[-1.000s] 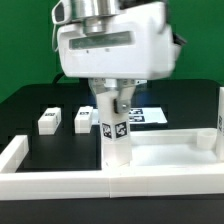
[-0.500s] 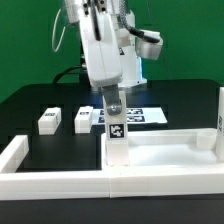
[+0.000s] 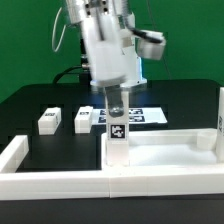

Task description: Assemble desk

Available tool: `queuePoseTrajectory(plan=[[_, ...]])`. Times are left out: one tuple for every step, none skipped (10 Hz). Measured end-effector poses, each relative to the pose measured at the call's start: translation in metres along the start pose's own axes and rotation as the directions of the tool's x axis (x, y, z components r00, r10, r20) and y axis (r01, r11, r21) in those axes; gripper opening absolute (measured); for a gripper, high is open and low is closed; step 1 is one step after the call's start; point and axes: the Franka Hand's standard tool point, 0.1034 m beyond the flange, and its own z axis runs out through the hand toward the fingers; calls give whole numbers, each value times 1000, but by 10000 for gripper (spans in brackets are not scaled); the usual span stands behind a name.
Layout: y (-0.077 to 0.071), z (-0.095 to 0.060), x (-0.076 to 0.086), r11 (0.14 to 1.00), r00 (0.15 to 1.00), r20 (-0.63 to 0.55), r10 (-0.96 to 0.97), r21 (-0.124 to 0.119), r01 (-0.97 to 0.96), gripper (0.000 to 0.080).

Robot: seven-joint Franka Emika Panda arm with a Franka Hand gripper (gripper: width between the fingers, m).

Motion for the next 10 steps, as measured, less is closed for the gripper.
queuePoseTrajectory(plan=[[-2,-1,-4,986,986,1,-167,6,167,619],[-1,1,-5,964,964,-3,-267,8,267,619],[-1,1,-4,948,948,-5,-317,6,317,644],[-1,1,-4,924,925,-6,-381,6,381,648],[-1,1,-4,910,910,-6,-414,6,414,648],[0,1,-4,855,855,-7,-519,-2,519,649],[0,2,-4,707,707,-4,-707,-49,706,649],[2,6,-7,566,568,12,-823,-71,822,649],[3,10,-8,514,516,23,-856,-69,855,649],[3,9,-8,545,547,19,-837,-70,836,601]])
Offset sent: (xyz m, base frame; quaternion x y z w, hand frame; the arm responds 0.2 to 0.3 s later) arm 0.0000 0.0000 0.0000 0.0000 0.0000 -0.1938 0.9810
